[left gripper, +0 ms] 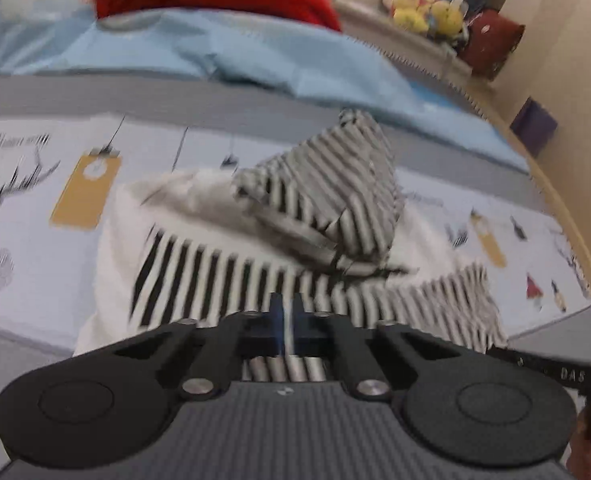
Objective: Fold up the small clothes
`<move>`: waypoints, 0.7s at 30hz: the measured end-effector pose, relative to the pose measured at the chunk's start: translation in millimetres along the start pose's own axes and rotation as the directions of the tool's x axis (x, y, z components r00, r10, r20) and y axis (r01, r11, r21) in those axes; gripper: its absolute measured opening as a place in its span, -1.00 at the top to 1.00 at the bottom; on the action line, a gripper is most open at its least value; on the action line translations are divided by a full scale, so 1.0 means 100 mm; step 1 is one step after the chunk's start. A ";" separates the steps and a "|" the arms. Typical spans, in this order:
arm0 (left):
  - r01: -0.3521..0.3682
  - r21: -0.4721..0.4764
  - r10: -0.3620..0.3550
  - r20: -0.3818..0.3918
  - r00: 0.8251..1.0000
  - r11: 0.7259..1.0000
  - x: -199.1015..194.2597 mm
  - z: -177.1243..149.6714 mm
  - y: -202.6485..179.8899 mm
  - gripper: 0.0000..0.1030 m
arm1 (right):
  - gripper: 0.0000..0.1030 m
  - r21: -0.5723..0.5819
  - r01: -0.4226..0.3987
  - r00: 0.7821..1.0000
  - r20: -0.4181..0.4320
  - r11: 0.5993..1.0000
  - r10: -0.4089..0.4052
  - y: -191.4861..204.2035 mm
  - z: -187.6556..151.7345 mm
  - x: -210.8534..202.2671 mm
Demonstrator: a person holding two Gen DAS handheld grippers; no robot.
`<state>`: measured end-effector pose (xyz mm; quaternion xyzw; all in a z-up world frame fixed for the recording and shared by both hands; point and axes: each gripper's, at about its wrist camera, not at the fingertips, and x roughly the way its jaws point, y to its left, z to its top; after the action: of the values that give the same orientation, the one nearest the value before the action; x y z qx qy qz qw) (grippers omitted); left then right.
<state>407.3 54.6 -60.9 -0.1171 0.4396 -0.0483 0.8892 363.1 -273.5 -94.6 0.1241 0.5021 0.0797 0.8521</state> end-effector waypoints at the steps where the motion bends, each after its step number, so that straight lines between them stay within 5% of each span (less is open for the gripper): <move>1: 0.001 0.011 -0.001 0.021 1.000 1.000 0.03 0.10 -0.09 0.99 | 0.34 0.014 0.001 1.000 0.013 1.000 -0.001 -0.03 0.03 -0.03; 4: 0.007 0.030 -0.009 0.088 0.996 1.000 0.16 0.41 -0.37 0.99 | 0.78 0.039 0.000 0.998 0.056 0.999 -0.002 -0.08 0.11 -0.14; 8: 0.058 0.008 -0.058 0.037 0.998 0.998 0.63 0.80 -0.68 0.75 | 0.79 0.080 -0.009 0.997 0.080 0.997 0.003 -0.18 0.18 -0.21; 12: -0.011 0.051 0.011 0.007 1.000 0.999 1.14 0.99 -0.96 0.13 | 0.78 0.133 -0.027 0.998 0.060 0.991 0.019 -0.27 0.21 -0.20; 14: -0.048 0.043 0.049 -0.017 0.999 0.998 1.39 1.03 -1.02 0.01 | 0.77 0.137 -0.042 0.997 0.062 0.990 0.033 -0.29 0.23 -0.22; 17: -0.076 0.046 0.078 -0.057 0.995 0.996 1.65 1.01 -1.03 0.16 | 0.77 0.129 -0.048 0.997 0.064 0.990 0.040 -0.31 0.23 -0.24; 18: -0.071 0.062 0.076 -0.077 0.994 0.996 1.71 1.00 -1.04 0.81 | 0.77 0.133 -0.045 0.997 0.062 0.990 0.037 -0.33 0.24 -0.24; 19: -0.074 0.083 0.081 -0.090 0.993 0.994 1.73 0.99 -1.04 0.97 | 0.77 0.141 -0.041 0.998 0.060 0.989 0.033 -0.36 0.24 -0.24; 21: -0.107 0.125 0.114 -0.046 0.992 0.986 1.61 0.99 -1.04 0.98 | 0.77 0.155 -0.038 0.998 0.061 0.987 0.028 -0.40 0.26 -0.25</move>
<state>585.8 -60.5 -100.6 -0.0364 0.4652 -0.0290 0.8840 374.3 -321.7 -73.1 0.2008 0.4797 0.0507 0.8527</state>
